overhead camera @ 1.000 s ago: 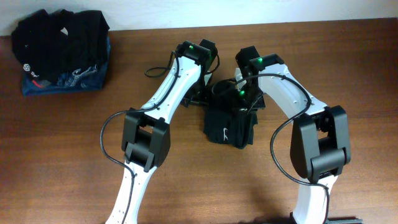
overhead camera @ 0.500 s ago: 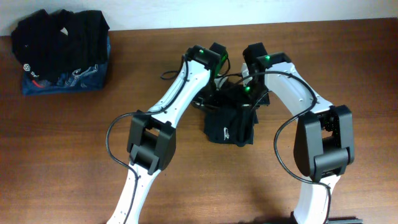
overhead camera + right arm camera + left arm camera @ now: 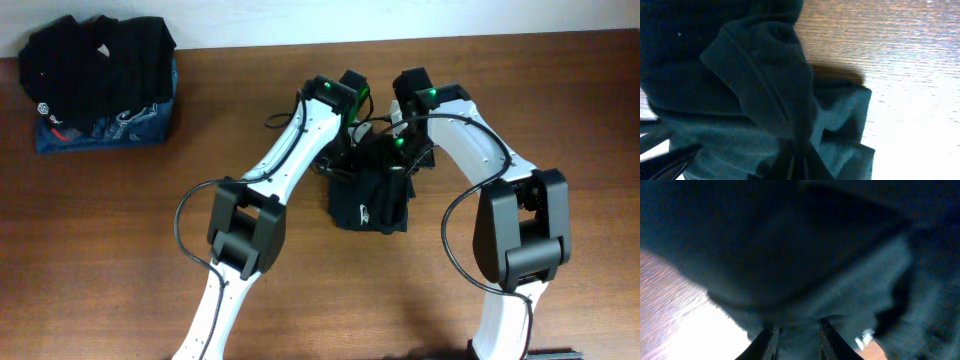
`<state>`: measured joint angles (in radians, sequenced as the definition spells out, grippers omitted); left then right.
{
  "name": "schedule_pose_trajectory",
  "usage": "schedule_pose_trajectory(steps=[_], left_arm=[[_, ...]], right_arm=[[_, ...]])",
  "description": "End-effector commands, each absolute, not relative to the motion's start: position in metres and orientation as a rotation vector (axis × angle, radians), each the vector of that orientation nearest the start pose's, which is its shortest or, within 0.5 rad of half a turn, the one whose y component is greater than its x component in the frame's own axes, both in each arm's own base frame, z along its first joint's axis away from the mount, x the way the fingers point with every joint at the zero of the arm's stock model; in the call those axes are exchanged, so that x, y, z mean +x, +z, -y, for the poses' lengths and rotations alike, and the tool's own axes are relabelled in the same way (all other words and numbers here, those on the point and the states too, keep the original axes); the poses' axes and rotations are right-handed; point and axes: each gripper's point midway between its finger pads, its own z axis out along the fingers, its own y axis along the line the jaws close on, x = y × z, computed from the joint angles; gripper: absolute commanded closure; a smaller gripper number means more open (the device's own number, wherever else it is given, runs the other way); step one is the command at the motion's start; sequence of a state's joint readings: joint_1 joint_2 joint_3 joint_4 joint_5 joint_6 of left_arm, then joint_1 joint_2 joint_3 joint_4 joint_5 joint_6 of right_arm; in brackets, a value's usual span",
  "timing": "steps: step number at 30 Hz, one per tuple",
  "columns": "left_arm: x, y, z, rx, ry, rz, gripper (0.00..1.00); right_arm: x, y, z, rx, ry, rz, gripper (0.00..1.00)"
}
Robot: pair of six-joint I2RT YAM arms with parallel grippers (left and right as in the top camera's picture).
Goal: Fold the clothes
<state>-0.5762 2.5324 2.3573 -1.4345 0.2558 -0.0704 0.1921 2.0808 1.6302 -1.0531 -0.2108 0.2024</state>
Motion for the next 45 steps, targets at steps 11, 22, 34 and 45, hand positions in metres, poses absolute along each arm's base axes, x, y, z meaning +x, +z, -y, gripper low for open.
schedule_pose_trajectory(steps=[11,22,34,45], left_arm=[[0.36,-0.012,0.289,0.841,-0.329,-3.282,0.74],[0.361,-0.013,0.282,0.845,-0.264,-3.284,0.73],[0.362,-0.013,0.282,0.844,-0.263,-3.284,0.72],[0.362,-0.013,0.282,0.844,-0.263,-3.284,0.72]], right_arm=[[0.44,0.048,-0.043,0.233,0.31,-2.958,0.87],[0.419,0.052,0.007,0.411,0.413,-3.012,0.94],[0.393,0.053,-0.089,0.11,0.47,-3.134,0.56],[0.378,0.034,-0.091,0.164,0.272,-3.187,0.68]])
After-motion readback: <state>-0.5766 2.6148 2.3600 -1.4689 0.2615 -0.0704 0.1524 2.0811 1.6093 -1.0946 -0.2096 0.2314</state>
